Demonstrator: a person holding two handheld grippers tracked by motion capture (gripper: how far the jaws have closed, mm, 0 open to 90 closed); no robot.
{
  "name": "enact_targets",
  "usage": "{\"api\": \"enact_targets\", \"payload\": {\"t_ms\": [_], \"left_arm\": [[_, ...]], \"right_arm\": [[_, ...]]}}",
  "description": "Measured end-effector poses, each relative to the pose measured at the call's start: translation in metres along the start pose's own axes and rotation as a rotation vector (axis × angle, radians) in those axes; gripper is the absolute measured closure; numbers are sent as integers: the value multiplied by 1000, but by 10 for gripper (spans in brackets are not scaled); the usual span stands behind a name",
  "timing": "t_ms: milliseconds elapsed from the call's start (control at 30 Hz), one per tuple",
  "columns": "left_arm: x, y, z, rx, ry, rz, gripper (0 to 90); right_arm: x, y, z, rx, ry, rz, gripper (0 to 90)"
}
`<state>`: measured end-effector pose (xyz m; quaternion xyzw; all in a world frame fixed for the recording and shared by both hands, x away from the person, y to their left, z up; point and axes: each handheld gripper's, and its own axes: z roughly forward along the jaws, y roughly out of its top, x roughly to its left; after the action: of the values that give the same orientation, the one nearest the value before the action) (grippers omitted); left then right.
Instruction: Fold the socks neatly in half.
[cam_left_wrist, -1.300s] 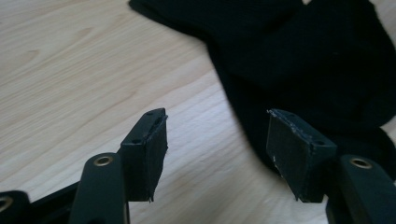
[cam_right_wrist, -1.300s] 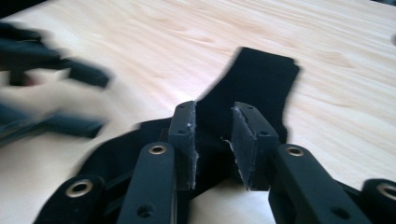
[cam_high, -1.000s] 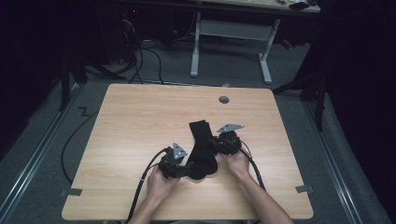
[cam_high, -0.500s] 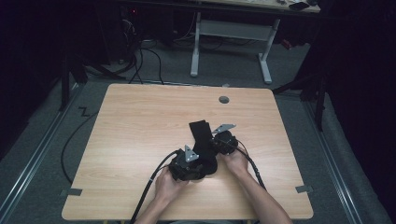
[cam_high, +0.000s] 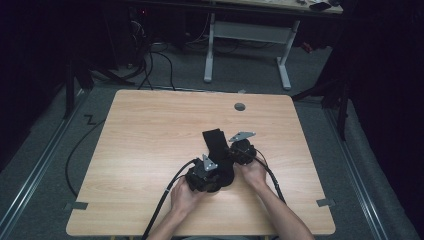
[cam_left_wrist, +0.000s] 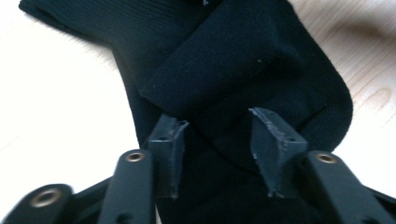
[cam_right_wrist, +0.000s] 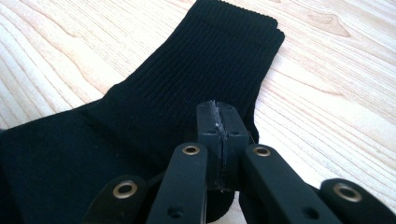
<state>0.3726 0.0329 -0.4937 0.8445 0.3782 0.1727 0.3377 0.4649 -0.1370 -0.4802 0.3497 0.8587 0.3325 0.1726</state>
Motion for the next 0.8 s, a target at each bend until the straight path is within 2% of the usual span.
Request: {"api": "enact_targets", "payload": {"t_ms": [267,433,600,800], "left_arm": [[-3,4,2,16,-19,28,768],[-1,5,-2,-3,-36,23,881],[3,7,-15,-40,-57,8,892],[15,5,-30,-57,-86,-19,892]], "right_arm": [[-2,0,-1,-3,-1,1,896],[-4,-1,-1,-9,0,-1,895],[-5,-1,-3,-17,-8,2,896],[-7,-1,-3,-17,-12,5,896]]}}
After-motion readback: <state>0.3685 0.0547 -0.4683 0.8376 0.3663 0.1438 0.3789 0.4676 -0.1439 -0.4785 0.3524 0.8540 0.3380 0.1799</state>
